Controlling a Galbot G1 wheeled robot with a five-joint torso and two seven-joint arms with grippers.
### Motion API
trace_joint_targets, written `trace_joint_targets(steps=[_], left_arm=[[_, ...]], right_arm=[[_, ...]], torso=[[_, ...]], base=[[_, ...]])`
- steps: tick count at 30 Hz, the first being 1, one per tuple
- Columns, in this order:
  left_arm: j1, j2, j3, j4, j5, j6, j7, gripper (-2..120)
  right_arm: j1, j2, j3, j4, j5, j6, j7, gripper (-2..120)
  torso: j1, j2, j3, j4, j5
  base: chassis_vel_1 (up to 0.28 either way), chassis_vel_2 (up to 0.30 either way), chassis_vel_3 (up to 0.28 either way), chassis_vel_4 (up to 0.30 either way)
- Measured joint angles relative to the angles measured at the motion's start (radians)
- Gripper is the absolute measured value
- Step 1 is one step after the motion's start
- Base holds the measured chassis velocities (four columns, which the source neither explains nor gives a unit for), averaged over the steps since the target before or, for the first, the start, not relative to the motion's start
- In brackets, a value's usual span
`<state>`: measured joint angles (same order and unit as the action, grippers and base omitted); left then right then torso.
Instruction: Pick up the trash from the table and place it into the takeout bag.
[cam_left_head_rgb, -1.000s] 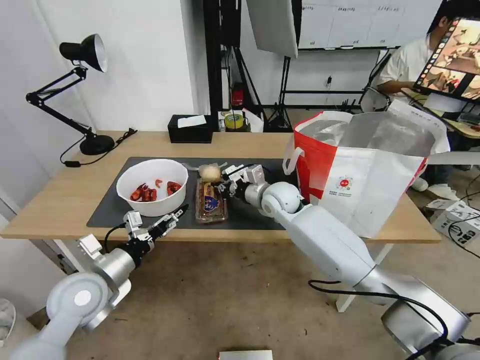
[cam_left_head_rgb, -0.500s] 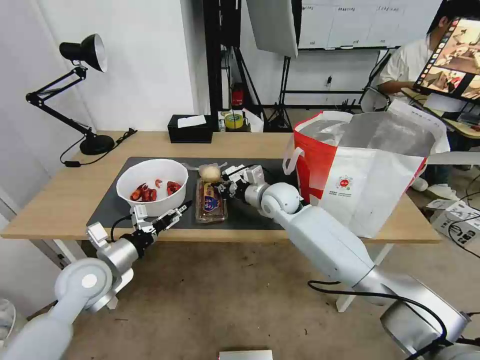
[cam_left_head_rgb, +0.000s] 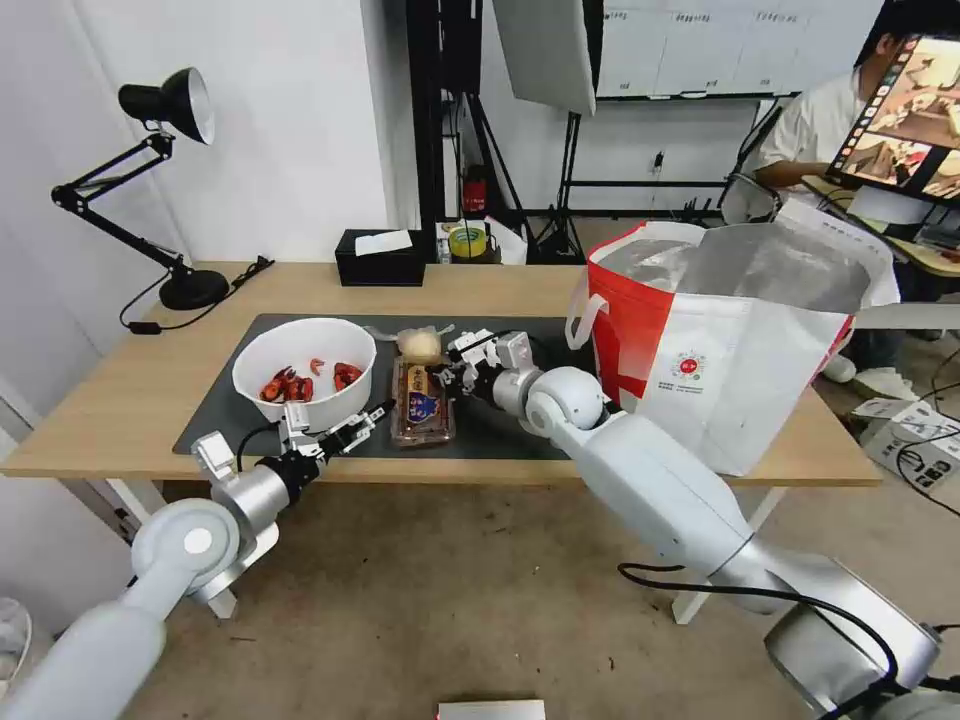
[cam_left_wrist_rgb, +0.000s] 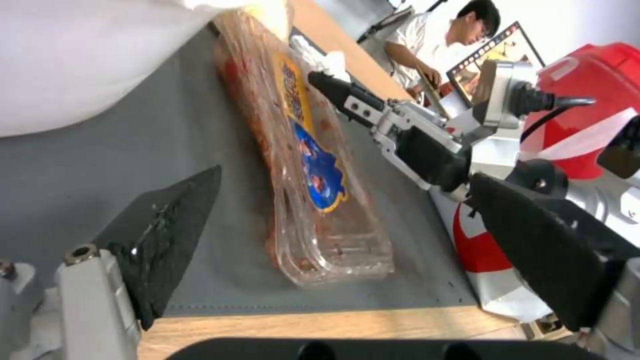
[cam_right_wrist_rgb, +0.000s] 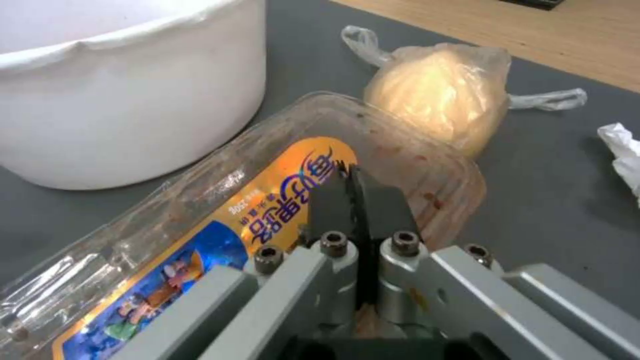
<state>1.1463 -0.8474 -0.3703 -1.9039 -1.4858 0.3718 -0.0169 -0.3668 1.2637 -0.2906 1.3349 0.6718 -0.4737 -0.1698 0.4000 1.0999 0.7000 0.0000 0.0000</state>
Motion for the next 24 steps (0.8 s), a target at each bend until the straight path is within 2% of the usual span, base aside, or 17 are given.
trace_joint_targets(steps=[12, 24], left_arm=[[-0.046, 0.01, 0.057, 0.028, 0.019, 0.005, -0.015, 100], [-0.114, 0.011, 0.121, 0.072, 0.015, 0.007, -0.068, 100]], right_arm=[[-0.006, -0.004, 0.004, 0.005, -0.001, 0.001, 0.002, 0], [-0.017, -0.011, 0.014, 0.005, -0.001, 0.007, 0.001, 0]], torso=[[0.0, 0.0, 0.0, 0.0, 0.0], [0.0, 0.0, 0.0, 0.0, 0.0]], base=[[0.0, 0.0, 0.0, 0.0], [0.0, 0.0, 0.0, 0.0]])
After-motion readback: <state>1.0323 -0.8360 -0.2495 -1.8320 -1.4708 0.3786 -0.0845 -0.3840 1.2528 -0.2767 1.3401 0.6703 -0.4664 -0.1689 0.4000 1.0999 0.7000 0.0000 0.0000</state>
